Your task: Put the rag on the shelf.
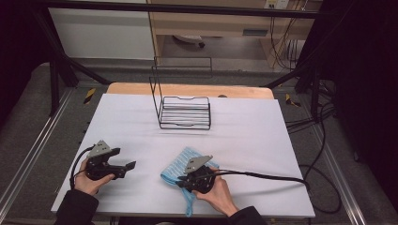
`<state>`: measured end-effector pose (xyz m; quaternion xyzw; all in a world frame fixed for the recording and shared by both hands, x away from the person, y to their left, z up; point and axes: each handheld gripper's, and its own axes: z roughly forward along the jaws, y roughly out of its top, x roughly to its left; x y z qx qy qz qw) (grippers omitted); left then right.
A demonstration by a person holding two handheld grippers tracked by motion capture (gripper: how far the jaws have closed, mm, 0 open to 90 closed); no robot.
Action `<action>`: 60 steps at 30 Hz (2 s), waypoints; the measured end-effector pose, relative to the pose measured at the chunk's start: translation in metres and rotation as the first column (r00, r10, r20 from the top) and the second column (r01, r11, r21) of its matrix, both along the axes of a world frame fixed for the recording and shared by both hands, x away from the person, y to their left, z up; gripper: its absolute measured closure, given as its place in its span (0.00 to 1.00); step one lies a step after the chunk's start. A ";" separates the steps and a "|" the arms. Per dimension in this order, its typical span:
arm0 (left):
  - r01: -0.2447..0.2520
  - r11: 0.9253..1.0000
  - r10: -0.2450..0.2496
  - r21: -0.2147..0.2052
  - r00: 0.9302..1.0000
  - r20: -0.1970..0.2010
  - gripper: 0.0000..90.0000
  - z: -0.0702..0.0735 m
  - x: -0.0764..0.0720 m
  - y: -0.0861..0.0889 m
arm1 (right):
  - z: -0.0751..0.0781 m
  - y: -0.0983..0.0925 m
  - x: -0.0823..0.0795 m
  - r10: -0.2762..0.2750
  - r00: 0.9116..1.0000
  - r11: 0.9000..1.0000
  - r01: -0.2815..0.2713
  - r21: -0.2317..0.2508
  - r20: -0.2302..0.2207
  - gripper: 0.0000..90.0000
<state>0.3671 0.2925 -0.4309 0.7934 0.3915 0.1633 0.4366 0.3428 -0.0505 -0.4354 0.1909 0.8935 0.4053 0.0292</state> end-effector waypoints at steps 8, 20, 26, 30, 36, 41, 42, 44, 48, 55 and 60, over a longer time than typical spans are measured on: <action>0.004 1.000 -0.004 -0.008 1.000 -0.012 0.12 0.004 -0.002 -0.005 | 0.008 -0.004 0.001 -0.030 0.999 0.997 0.031 0.067 -0.018 0.59; 0.082 0.997 -0.081 0.005 0.995 -0.064 0.36 0.022 -0.006 -0.053 | 0.016 -0.091 0.028 -0.399 0.917 0.914 0.396 0.090 0.013 0.46; 0.125 0.991 -0.117 0.057 0.984 -0.131 0.48 0.018 -0.002 -0.090 | 0.001 -0.105 0.032 -0.468 0.883 0.882 0.469 0.038 -0.035 0.52; 0.169 0.982 -0.152 0.083 0.972 -0.180 0.57 0.009 -0.002 -0.110 | -0.008 -0.105 0.032 -0.479 0.874 0.876 0.482 0.021 -0.075 0.58; 0.190 0.979 -0.169 0.069 0.956 -0.239 0.69 -0.006 -0.001 -0.114 | -0.015 -0.103 0.030 -0.493 0.860 0.867 0.499 0.017 -0.130 0.68; 0.205 0.978 -0.187 0.040 0.945 -0.267 0.78 -0.012 -0.005 -0.115 | -0.018 -0.099 0.025 -0.513 0.840 0.851 0.525 0.029 -0.176 0.77; 0.206 0.978 -0.189 0.036 0.945 -0.268 0.79 -0.013 -0.006 -0.116 | -0.018 -0.098 0.024 -0.517 0.837 0.847 0.530 0.030 -0.180 0.77; 0.208 0.977 -0.191 0.035 0.943 -0.273 0.82 -0.014 -0.006 -0.117 | -0.018 -0.098 0.025 -0.524 0.830 0.842 0.539 0.029 -0.190 0.79; 0.200 0.979 -0.183 0.030 0.942 -0.282 0.87 -0.013 -0.008 -0.118 | -0.018 -0.097 0.026 -0.511 0.831 0.848 0.529 0.027 -0.219 0.89; 0.165 0.986 -0.149 0.033 0.948 -0.280 0.95 -0.007 -0.017 -0.115 | 0.001 -0.088 0.049 -0.465 0.876 0.880 0.473 0.037 -0.124 0.93; 0.126 0.991 -0.113 0.036 0.958 -0.262 0.95 -0.004 -0.031 -0.111 | 0.011 -0.071 0.072 -0.402 0.912 0.912 0.407 0.050 -0.086 0.93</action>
